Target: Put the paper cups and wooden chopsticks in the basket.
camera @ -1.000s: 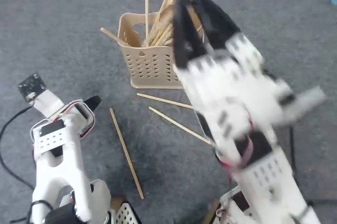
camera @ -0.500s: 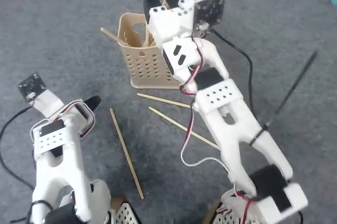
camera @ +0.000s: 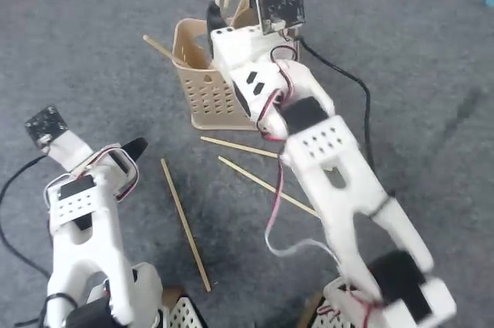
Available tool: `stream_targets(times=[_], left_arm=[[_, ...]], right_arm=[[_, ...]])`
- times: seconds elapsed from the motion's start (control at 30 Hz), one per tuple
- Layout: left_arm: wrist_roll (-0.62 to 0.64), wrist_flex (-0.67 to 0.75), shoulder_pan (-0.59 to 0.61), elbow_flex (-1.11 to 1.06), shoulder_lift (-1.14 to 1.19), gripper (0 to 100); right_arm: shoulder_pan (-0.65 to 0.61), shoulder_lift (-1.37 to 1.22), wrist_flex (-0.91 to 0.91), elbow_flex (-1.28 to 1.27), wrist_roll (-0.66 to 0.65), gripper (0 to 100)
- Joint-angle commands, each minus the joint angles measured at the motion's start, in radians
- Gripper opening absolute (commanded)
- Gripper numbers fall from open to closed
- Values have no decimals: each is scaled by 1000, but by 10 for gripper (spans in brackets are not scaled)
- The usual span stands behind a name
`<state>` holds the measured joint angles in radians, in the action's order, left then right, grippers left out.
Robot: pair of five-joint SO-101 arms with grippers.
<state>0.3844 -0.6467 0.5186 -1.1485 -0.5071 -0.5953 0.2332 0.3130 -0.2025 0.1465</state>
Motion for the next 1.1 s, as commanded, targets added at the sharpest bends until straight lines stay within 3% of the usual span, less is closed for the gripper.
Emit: stream_targets(times=[0.0,0.17,0.3,0.47,0.57,0.77,1.07], left_arm=[[5,25,0,35,0,375],[5,25,0,35,0,375],[5,25,0,35,0,375],[6,25,0,35,0,375],[6,25,0,33,0,375],[6,23,5,19,-8,375],[6,25,6,19,-8,375]], right_arm=[[-22,245,157,64,12,225],[-24,512,404,64,12,188],[-36,682,710,61,11,189],[-159,691,1096,49,3,189],[-217,638,1207,-35,3,190],[-239,499,1078,-344,-38,188],[-232,283,367,-718,-60,188]])
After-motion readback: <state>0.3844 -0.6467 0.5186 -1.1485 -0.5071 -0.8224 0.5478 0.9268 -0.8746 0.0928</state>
